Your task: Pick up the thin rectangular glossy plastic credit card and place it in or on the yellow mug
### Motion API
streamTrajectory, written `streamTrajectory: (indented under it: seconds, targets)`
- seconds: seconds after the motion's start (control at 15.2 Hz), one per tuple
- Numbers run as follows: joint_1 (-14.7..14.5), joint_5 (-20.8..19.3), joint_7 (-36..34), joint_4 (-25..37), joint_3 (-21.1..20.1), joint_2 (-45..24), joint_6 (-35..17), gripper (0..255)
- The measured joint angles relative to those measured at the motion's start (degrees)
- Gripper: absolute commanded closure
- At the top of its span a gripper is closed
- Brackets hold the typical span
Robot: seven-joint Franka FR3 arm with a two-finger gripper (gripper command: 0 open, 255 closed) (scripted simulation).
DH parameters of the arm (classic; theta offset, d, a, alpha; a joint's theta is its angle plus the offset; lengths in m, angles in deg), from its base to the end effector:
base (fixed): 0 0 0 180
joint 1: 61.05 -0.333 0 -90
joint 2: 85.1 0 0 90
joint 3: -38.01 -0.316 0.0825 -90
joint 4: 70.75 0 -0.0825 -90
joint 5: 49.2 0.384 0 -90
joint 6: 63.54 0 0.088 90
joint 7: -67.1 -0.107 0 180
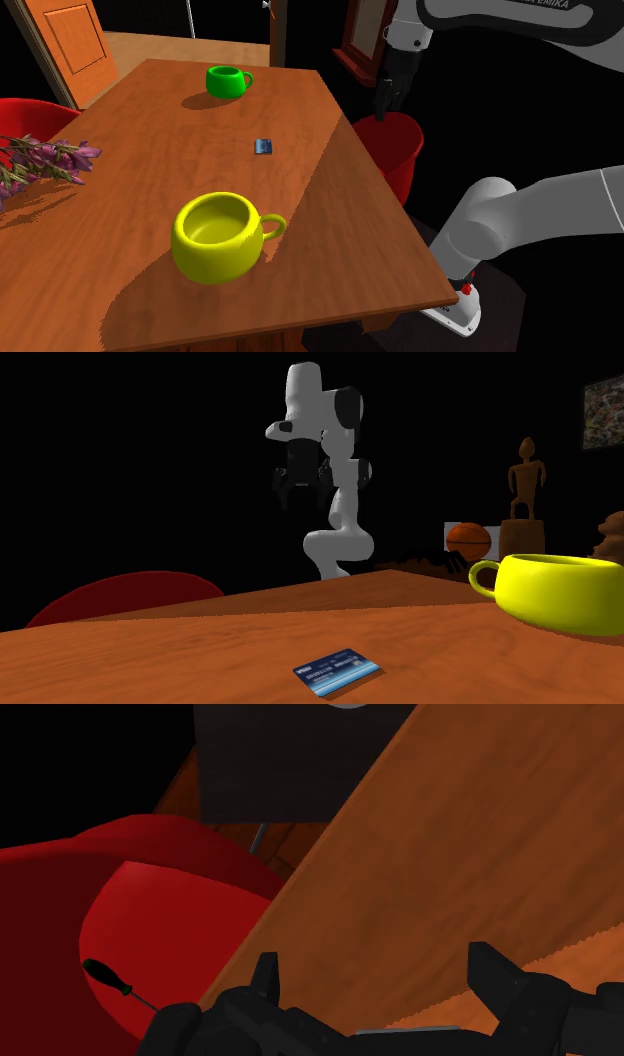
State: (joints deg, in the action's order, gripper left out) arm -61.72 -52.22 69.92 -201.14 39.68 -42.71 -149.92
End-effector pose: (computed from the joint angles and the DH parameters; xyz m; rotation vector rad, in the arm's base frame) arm 0.3136 -0.0144 0.6083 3.1086 0.0576 -0.0458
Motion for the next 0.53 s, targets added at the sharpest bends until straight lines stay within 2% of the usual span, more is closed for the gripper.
streamTrajectory:
  seconds: [0.2,0.53]
  targets:
    - [0.07,0.65,-2.55,-1.75,-1.48,0.37,-2.6,0]
    - [0.58,2.33,-12.57,-6.88,-7.27,-1.82,-14.8,0]
